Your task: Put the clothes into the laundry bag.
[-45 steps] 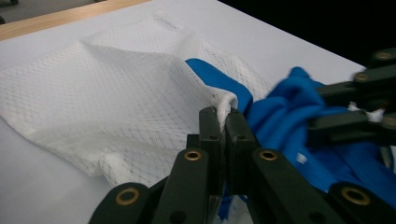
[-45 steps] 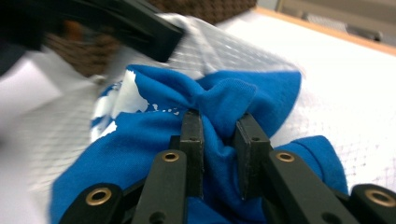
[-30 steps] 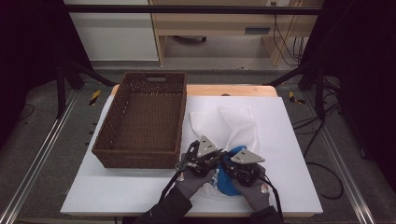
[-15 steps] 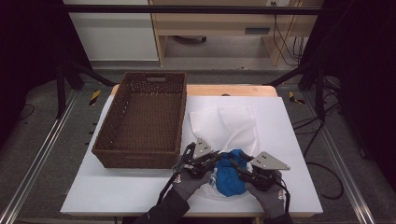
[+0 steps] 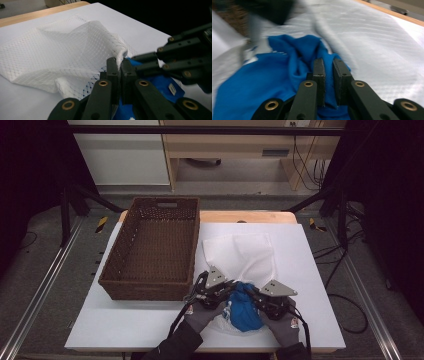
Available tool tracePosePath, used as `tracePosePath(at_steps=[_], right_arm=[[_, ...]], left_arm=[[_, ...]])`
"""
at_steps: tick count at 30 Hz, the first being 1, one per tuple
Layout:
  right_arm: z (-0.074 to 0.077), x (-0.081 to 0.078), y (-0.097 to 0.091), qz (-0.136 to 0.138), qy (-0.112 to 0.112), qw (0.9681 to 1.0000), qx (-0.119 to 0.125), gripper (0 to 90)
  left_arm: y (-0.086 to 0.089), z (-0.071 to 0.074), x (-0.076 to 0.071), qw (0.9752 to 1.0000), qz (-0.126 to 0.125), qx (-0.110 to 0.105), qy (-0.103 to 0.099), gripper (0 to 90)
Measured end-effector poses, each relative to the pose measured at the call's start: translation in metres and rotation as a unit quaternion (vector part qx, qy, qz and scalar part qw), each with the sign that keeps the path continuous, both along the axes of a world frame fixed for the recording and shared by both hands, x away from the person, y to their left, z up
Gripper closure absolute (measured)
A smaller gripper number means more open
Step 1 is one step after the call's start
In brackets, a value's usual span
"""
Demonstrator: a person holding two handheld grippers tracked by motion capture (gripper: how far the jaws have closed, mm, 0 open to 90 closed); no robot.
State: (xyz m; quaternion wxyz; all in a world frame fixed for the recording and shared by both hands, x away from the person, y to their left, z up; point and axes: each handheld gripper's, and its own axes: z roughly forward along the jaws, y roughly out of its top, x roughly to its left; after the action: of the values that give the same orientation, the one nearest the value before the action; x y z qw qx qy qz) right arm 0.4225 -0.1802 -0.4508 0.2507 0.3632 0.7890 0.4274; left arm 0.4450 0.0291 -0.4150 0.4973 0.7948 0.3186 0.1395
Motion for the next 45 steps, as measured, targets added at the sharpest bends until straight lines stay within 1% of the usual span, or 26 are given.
tracePosePath(at_steps=[3, 4, 6, 7, 11, 14, 15, 16, 17, 19, 21, 24, 25, 27, 28, 30, 32, 35, 36, 38, 39, 40, 41, 43, 44, 45], right_arm=[[-0.002, -0.001, 0.008, 0.009, 0.002, 1.0, -0.004, 81.6], [-0.006, 0.005, 0.016, 0.008, 0.005, 0.9999, -0.013, 81.1], [-0.007, 0.007, 0.018, 0.007, 0.008, 0.9998, -0.015, 80.9], [-0.011, 0.015, 0.023, -0.006, 0.01, 0.9996, -0.024, 79.8], [-0.016, 0.027, 0.021, -0.044, 0.005, 0.9984, -0.034, 75.5], [-0.017, 0.029, 0.018, -0.051, 0.014, 0.9982, -0.026, 73.1], [-0.011, 0.024, 0.015, -0.037, 0.006, 0.9991, -0.019, 68.4], [-0.011, 0.024, 0.015, -0.037, 0.006, 0.9991, -0.019, 68.4], [-0.003, 0.015, 0.01, -0.023, 0.005, 0.9997, 0.0, 63.1], [0.005, 0.008, 0.004, -0.013, 0.005, 0.9998, 0.016, 59.6], [0.012, -0.001, -0.004, -0.004, 0.004, 0.9994, 0.034, 56.1], [0.016, -0.009, -0.011, -0.003, 0.003, 0.9988, 0.049, 51.9], [0.015, -0.015, -0.015, 0.004, 0.013, 0.9977, 0.066, 44.8], [0.009, -0.018, -0.012, 0.013, 0.025, 0.9975, 0.065, 34.1], [0.004, -0.019, -0.008, 0.017, 0.033, 0.9976, 0.058, 30.6], [-0.007, -0.017, 0.001, 0.025, 0.043, 0.9981, 0.037, 28.6], [-0.018, -0.012, 0.008, 0.024, 0.061, 0.9975, 0.026, 30.0], [-0.029, -0.004, 0.013, 0.013, 0.097, 0.9951, 0.009, 46.3], [-0.031, -0.003, 0.013, 0.007, 0.099, 0.995, 0.009, 55.0], [-0.029, -0.004, 0.013, 0.001, 0.093, 0.9956, -0.002, 72.3], [-0.027, -0.004, 0.013, -0.001, 0.093, 0.9957, -0.001, 75.4], [-0.025, -0.004, 0.014, -0.003, 0.091, 0.9958, -0.002, 76.4], [-0.024, -0.004, 0.015, -0.003, 0.082, 0.9966, 0.001, 76.9], [-0.017, -0.004, 0.015, -0.015, 0.055, 0.9982, 0.018, 77.0], [-0.017, -0.004, 0.015, -0.015, 0.055, 0.9982, 0.018, 77.0], [-0.006, 0.0, 0.016, -0.036, 0.024, 0.9985, 0.033, 76.8]], left_arm=[[-0.004, 0.003, -0.001, 1.0, -0.002, -0.002, -0.004, 87.5], [-0.006, 0.006, -0.002, 0.9999, -0.005, -0.004, -0.008, 87.5], [-0.007, 0.008, -0.004, 0.9999, -0.006, -0.009, -0.01, 87.5], [-0.009, 0.01, -0.007, 0.9998, -0.011, -0.012, -0.015, 87.5], [-0.007, 0.01, -0.013, 0.9996, -0.019, -0.012, -0.018, 87.5], [-0.004, 0.007, -0.013, 0.9997, -0.017, -0.008, -0.016, 87.5], [-0.001, 0.003, -0.011, 0.9998, -0.013, -0.009, -0.01, 87.5], [-0.001, 0.003, -0.011, 0.9998, -0.013, -0.009, -0.01, 87.5], [0.002, -0.001, -0.009, 0.9999, -0.011, -0.009, -0.005, 87.5], [0.004, -0.003, -0.008, 0.9999, -0.008, -0.008, -0.003, 87.5], [0.004, -0.004, -0.008, 0.9999, -0.005, -0.008, -0.003, 87.4], [0.005, -0.004, -0.007, 1.0, -0.004, -0.007, -0.004, 87.4], [0.005, -0.004, -0.007, 1.0, -0.003, -0.007, -0.004, 87.4], [0.005, -0.004, -0.007, 1.0, -0.002, -0.007, -0.004, 87.4], [0.004, -0.004, -0.006, 1.0, -0.002, -0.006, -0.005, 87.4], [0.004, -0.004, -0.006, 1.0, -0.002, -0.006, -0.005, 87.4], [0.004, -0.004, -0.007, 1.0, -0.003, -0.006, -0.006, 87.4], [0.005, -0.003, -0.007, 1.0, -0.003, -0.006, -0.006, 87.4], [0.005, -0.003, -0.007, 1.0, -0.003, -0.005, -0.006, 87.4], [0.005, -0.003, -0.007, 1.0, -0.003, -0.006, -0.005, 87.4], [0.005, -0.003, -0.007, 1.0, -0.004, -0.007, -0.005, 87.4], [0.005, -0.003, -0.008, 0.9999, -0.005, -0.008, -0.004, 87.4], [0.004, -0.003, -0.008, 0.9999, -0.007, -0.008, -0.004, 87.4], [0.004, -0.001, -0.009, 0.9999, -0.012, -0.009, -0.007, 87.5], [0.003, 0.0, -0.01, 0.9998, -0.012, -0.01, -0.009, 87.5], [0.003, 0.002, -0.011, 0.9997, -0.016, -0.011, -0.012, 87.4]])
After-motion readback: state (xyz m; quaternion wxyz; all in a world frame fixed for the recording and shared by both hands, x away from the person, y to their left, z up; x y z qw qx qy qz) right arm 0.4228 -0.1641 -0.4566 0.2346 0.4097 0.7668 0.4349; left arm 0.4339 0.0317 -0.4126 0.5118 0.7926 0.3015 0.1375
